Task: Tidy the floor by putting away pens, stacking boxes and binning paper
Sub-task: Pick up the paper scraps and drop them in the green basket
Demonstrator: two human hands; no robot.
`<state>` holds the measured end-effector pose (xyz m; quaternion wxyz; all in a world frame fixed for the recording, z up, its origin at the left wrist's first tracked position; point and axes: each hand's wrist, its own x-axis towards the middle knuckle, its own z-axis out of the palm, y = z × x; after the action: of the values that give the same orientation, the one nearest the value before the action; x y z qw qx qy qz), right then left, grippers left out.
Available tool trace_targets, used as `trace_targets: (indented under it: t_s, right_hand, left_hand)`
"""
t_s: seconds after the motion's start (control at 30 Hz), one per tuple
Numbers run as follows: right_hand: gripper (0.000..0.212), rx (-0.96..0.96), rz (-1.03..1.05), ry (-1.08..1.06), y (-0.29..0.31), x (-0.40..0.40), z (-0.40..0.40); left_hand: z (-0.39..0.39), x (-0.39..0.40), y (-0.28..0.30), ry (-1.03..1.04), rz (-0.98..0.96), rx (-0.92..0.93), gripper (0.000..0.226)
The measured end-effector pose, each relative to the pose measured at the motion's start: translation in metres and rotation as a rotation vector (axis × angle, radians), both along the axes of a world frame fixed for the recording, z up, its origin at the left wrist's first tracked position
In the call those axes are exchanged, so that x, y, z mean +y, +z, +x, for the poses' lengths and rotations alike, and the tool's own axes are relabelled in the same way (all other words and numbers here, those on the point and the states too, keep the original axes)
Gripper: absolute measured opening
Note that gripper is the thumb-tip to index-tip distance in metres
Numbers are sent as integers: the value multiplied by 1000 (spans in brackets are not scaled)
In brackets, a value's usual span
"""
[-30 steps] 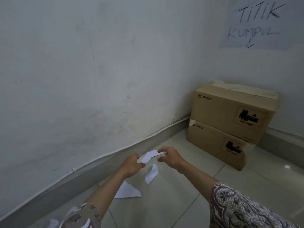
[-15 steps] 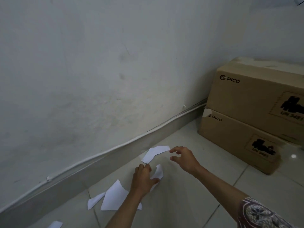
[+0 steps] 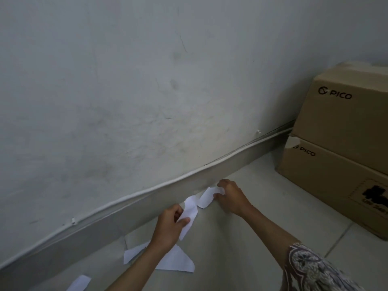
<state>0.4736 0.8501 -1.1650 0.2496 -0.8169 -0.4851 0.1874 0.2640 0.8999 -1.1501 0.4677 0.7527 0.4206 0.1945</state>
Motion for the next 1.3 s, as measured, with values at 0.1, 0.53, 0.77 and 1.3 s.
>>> trace_targets:
  t_s: [0.1, 0.53, 0.77, 1.3]
  right_hand:
    - [51, -153, -128, 86, -12, 10, 1]
    - [40, 136, 116, -134, 4, -25, -23]
    - [34, 833, 222, -145, 38, -61, -97]
    - [36, 1096, 7, 115, 77, -79, -246]
  left_hand:
    - [-29, 5, 6, 29, -4, 8, 44]
    - [-107, 2, 14, 191, -223, -66, 19]
    - [-112, -29, 30, 185, -293, -1, 32]
    - [-172, -84, 92, 331, -292, -159, 10]
